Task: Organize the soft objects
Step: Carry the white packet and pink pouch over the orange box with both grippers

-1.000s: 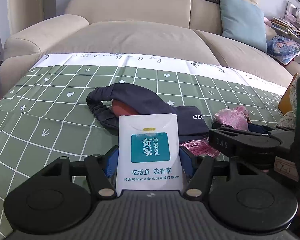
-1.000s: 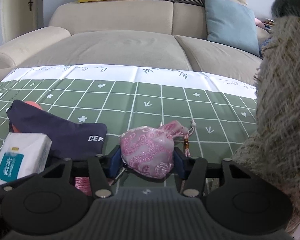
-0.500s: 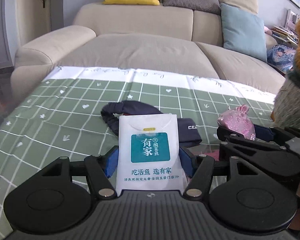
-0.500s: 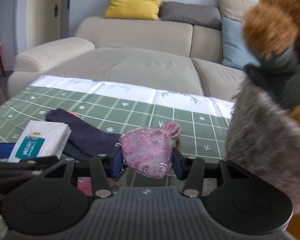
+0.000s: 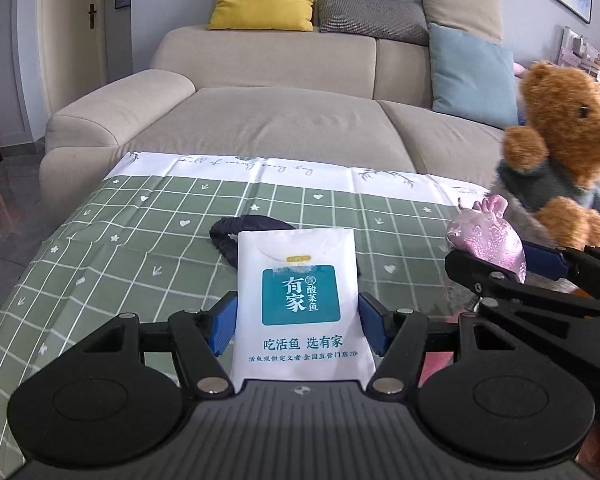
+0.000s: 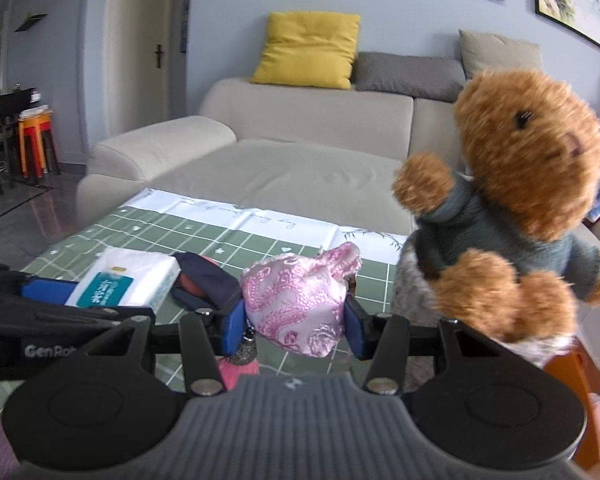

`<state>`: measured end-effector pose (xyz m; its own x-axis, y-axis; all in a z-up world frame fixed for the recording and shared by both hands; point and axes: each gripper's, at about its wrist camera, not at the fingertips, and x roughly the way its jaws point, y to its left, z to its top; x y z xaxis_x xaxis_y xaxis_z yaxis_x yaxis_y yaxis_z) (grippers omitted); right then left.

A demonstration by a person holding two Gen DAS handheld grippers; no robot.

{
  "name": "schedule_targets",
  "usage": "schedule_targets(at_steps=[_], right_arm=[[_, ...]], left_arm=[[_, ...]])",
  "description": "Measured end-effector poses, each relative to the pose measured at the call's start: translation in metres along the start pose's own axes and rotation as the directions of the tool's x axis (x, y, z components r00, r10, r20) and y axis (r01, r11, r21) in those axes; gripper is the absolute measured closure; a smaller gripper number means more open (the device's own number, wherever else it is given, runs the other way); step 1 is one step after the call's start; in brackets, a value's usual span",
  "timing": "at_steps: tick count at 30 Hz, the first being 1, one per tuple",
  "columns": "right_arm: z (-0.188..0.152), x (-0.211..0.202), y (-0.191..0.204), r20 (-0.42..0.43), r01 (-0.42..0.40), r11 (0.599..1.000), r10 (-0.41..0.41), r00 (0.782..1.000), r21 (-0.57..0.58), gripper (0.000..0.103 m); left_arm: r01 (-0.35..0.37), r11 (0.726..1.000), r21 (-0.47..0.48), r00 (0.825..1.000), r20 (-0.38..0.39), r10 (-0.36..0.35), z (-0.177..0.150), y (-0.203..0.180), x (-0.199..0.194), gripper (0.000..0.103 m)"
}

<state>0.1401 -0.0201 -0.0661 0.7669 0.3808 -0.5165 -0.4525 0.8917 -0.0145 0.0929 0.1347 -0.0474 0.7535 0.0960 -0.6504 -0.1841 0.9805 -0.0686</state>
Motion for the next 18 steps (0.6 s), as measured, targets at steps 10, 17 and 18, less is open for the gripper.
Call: schedule_targets(at_steps=[10, 17, 18], right_arm=[[-0.012, -0.084, -0.023, -0.004, -0.04, 0.999, 0.04, 0.999, -0.024, 0.053], [-0.021, -0.139, -0.058, -0.007, -0.008, 0.999, 0.009, 1.0, 0.031, 0.053], [-0.023, -0.147, -0.064, -0.004, 0.001, 0.999, -0.001, 1.0, 0.037, 0.053]], left_arm=[[0.07, 0.996, 0.052, 0.997, -0.017, -0.069, -0.012, -0.035, -0.051, 0.031], [0.172, 0.98, 0.099, 0.985, -0.03, -0.169, -0.012, -0.073, -0.077, 0.03], [0.185, 0.976, 0.111, 0.983, -0.03, -0.183, -0.011, -0.08, -0.079, 0.03]])
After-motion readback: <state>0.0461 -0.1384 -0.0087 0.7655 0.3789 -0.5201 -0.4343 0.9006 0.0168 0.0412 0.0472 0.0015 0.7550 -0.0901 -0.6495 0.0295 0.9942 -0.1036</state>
